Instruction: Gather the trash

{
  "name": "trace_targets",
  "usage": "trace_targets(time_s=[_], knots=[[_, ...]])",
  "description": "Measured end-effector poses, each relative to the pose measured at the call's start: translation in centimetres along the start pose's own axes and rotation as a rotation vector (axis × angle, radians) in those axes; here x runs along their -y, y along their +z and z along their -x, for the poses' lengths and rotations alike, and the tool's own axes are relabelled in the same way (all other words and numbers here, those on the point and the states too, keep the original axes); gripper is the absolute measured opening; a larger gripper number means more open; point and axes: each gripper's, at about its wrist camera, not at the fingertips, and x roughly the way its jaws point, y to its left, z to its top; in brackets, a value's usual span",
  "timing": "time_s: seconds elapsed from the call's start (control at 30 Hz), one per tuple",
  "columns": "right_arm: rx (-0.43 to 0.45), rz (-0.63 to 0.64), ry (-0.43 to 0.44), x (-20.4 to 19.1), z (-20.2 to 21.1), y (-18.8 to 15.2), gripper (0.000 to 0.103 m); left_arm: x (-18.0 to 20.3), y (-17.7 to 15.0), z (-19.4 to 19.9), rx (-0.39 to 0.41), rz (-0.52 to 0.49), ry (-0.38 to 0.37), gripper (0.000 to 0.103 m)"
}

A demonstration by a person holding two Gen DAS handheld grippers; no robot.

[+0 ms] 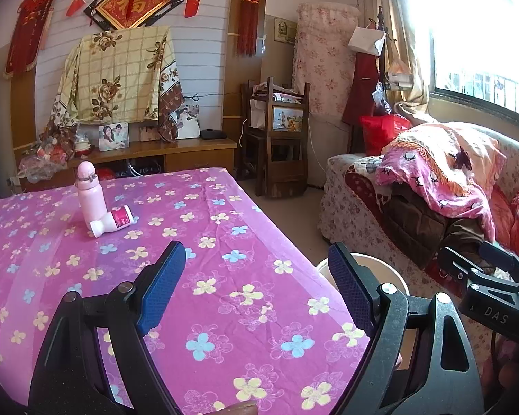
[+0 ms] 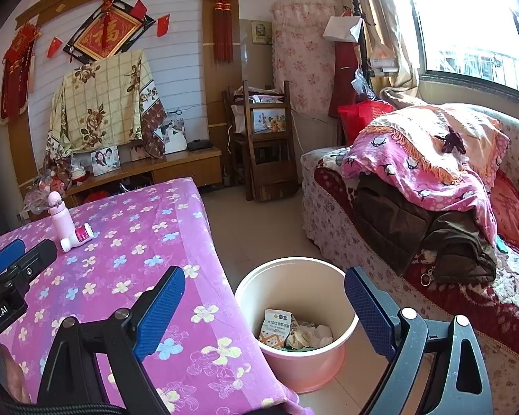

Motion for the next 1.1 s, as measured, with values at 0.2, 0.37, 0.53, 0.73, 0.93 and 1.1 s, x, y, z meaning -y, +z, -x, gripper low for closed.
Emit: trace_targets(time_s=[0.2,0.37,0.53,0.73,0.93,1.1], knots=[[0.001,-0.001,-0.001,0.03,-0.03,-0.02,0.092,0.16,-0.02,-0.26,-0.012,-0.012,0.001,0.084],[-0.002,-0.001,0.0,0.13,-0.09,-0.05,0.092,-0.17,-0.15,-0.61,-0.033,-0.004,-0.003,0.084],[-0.002,-0.002,-0.001,0.26,-0.04,-0.14,0.092,-0.41,-0.17,-0.69,-0.041,-0.003,0.003,0.084],[-0.006,-0.001,-0.001,0.38,-0.11,-0.22,0.092,-0.32,-0.21,-0.72,-0.043,-0.013,0.005,0.084],[-0.008,0.004,-0.006,0.52,-0.21,-0.45,0.092,0.15,-0.37,-0.77,-0.045,-0.032,0.005,0.084],[-0.019,-0.002,-0.009,0.63,-0.43,-0.58,0.092,0.16,-0.4,-0.88,-0.049,-0.036,-0.001,0.084]])
